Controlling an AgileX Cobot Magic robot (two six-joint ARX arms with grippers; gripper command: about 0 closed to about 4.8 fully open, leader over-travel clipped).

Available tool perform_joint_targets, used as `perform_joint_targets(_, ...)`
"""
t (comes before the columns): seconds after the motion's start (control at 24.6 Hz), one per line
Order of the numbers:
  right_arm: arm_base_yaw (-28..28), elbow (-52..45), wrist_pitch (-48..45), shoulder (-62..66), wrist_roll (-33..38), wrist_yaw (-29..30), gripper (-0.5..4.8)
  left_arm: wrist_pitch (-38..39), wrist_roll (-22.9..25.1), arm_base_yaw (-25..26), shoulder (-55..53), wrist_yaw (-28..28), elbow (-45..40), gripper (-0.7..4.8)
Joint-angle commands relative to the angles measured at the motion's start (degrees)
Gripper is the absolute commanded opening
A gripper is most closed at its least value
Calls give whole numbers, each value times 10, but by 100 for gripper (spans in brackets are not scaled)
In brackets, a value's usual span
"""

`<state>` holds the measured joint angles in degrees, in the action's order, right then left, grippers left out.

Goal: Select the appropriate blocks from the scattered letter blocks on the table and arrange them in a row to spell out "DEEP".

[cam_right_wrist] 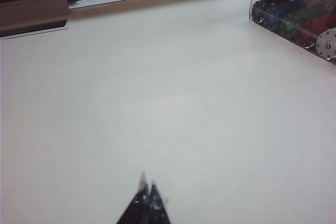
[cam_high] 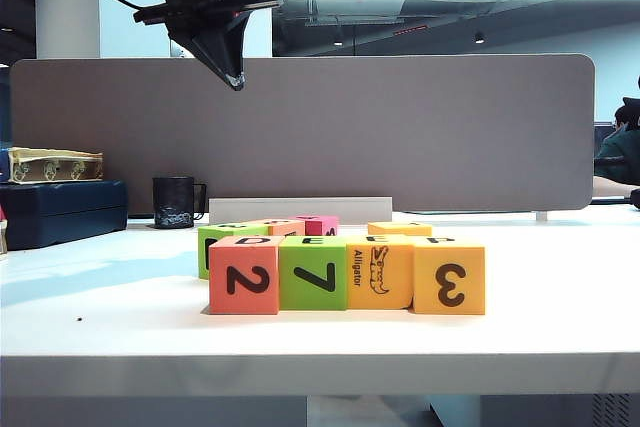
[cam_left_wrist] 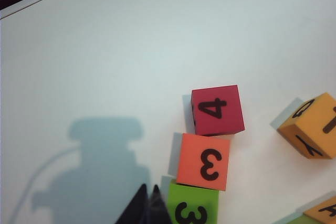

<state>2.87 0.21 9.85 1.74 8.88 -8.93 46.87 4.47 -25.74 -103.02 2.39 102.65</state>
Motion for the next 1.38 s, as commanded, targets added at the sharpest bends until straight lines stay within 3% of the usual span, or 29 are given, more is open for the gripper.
perform_joint_targets(0.04,1,-1,-1,-14,-28,2,-1,-7,0,0,3,0,1,-6)
perform_joint_targets(1.38,1,-1,-2,-18,-41,11,-1,-7,0,0,3,0,1,-6)
